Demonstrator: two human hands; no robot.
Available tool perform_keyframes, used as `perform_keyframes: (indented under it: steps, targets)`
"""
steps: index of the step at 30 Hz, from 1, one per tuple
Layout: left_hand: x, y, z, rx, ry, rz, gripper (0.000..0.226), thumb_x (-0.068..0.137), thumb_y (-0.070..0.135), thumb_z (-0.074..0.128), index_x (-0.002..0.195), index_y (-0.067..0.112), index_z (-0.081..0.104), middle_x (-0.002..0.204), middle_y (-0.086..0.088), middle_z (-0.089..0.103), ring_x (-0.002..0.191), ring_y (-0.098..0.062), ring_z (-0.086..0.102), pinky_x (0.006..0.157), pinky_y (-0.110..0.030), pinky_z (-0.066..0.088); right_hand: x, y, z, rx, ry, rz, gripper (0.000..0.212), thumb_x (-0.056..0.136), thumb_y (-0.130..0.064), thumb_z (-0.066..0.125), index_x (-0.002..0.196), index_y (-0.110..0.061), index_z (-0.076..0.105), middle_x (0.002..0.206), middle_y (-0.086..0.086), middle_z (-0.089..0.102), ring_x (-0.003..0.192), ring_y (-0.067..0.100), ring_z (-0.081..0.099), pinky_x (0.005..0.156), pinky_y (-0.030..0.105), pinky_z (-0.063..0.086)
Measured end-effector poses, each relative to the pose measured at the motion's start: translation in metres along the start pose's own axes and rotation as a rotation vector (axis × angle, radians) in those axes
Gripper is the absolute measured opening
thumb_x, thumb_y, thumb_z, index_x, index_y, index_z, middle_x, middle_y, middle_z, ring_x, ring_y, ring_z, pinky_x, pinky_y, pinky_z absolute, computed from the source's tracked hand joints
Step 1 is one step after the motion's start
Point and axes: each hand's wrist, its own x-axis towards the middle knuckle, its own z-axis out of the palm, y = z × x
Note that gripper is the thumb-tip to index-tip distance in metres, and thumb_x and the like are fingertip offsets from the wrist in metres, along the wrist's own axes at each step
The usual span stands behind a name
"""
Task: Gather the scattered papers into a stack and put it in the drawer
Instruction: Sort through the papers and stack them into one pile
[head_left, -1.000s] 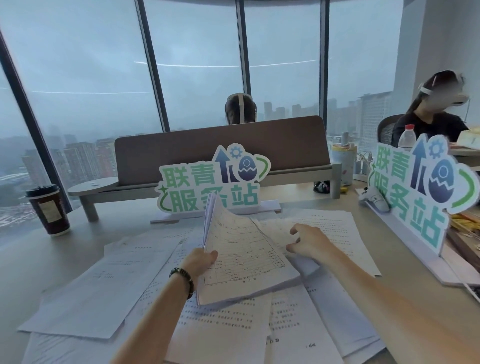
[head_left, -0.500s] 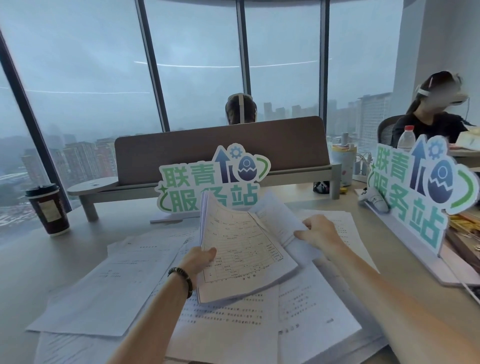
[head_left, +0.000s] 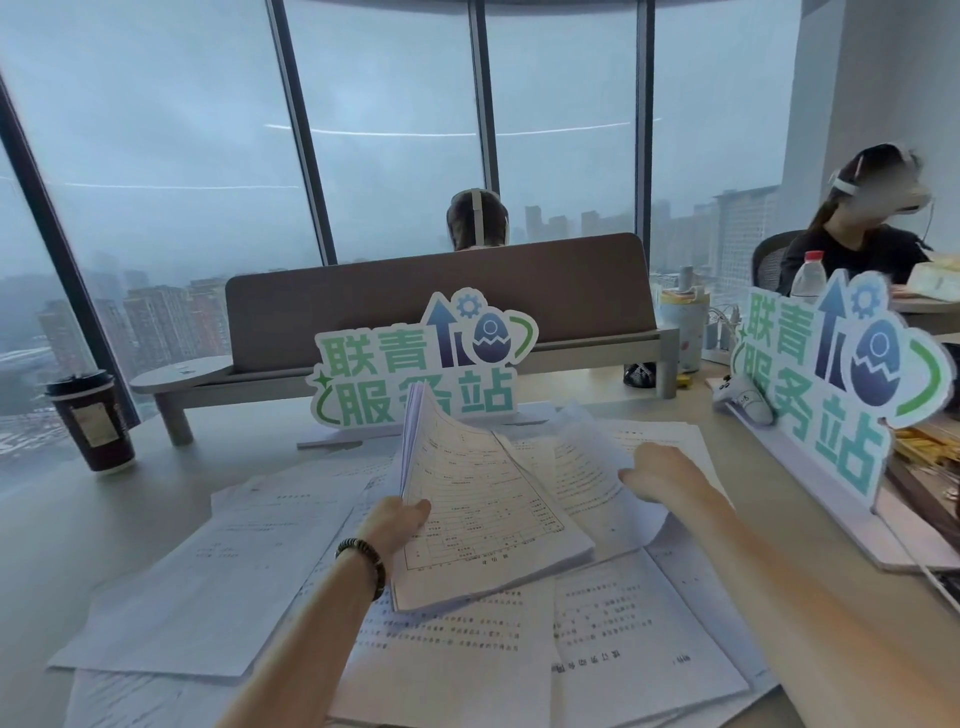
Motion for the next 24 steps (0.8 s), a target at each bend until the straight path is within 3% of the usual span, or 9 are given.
perform_keyframes:
  steps: [4,7,12,15,17,20,24]
  targets:
    - [-0.001,0.000,0.000,-0.010,0.006,0.003,0.026,0.097,0.020,0.052,0.108,-0.001,0.062,0.113,-0.021,0.068,0.103,-0.035,0.066,0.092,-0.046,0.054,0.003,-0.001,-0.007,0.046,-0.070,0.027,0.049,0.099,-0.038,0.051,0.136,-0.005,0.051,0.137,0.010,0.056,0.123,0.027,0.054,0.094,0.031,0.046]
    - [-0.001,-0.001,-0.001,-0.007,-0.013,-0.002,0.026,0.097,0.021,0.052,0.107,0.000,0.062,0.112,-0.021,0.069,0.103,-0.035,0.066,0.093,-0.048,0.054,0.006,0.000,-0.013,0.074,-0.142,0.047,0.058,0.099,-0.044,0.051,0.142,-0.005,0.046,0.143,0.010,0.051,0.128,0.028,0.051,0.096,0.031,0.043]
    - [-0.001,-0.002,-0.005,-0.031,-0.035,-0.011,0.026,0.094,0.026,0.054,0.106,0.004,0.061,0.104,-0.013,0.069,0.099,-0.033,0.067,0.092,-0.052,0.054,0.008,0.005,-0.019,0.190,-0.141,0.084,0.053,0.091,-0.037,0.065,0.131,-0.003,0.056,0.130,0.012,0.059,0.117,0.029,0.056,0.082,0.030,0.044]
    - [-0.003,0.000,-0.005,-0.030,-0.039,-0.004,0.017,0.094,0.024,0.053,0.093,0.008,0.060,0.093,-0.012,0.065,0.102,-0.037,0.067,0.092,-0.053,0.054,0.011,0.008,-0.022,0.307,-0.106,0.101,0.025,0.086,-0.025,0.069,0.096,-0.004,0.061,0.096,0.012,0.061,0.088,0.027,0.058,0.061,0.027,0.040]
    - [-0.006,0.002,-0.004,-0.042,-0.031,-0.001,0.018,0.095,0.022,0.053,0.088,0.008,0.061,0.092,-0.013,0.066,0.102,-0.038,0.067,0.092,-0.051,0.054,0.010,0.012,-0.025,0.298,-0.124,0.125,0.020,0.084,-0.020,0.068,0.079,-0.008,0.052,0.079,0.010,0.053,0.072,0.026,0.054,0.054,0.026,0.039]
    - [-0.008,0.004,-0.003,-0.040,-0.025,-0.003,0.018,0.097,0.022,0.053,0.092,0.006,0.060,0.094,-0.013,0.063,0.094,-0.033,0.066,0.092,-0.049,0.052,0.004,0.017,-0.027,0.210,-0.171,0.147,0.019,0.085,-0.020,0.066,0.090,-0.007,0.053,0.087,0.012,0.056,0.071,0.028,0.060,0.054,0.030,0.050]
    - [-0.006,0.002,-0.002,-0.051,-0.020,-0.007,0.018,0.097,0.022,0.052,0.093,0.006,0.060,0.096,-0.013,0.065,0.096,-0.032,0.066,0.091,-0.048,0.053,-0.001,0.022,-0.036,0.087,-0.242,0.050,0.037,0.092,-0.043,0.062,0.101,-0.007,0.058,0.091,0.004,0.059,0.082,0.022,0.057,0.058,0.026,0.041]
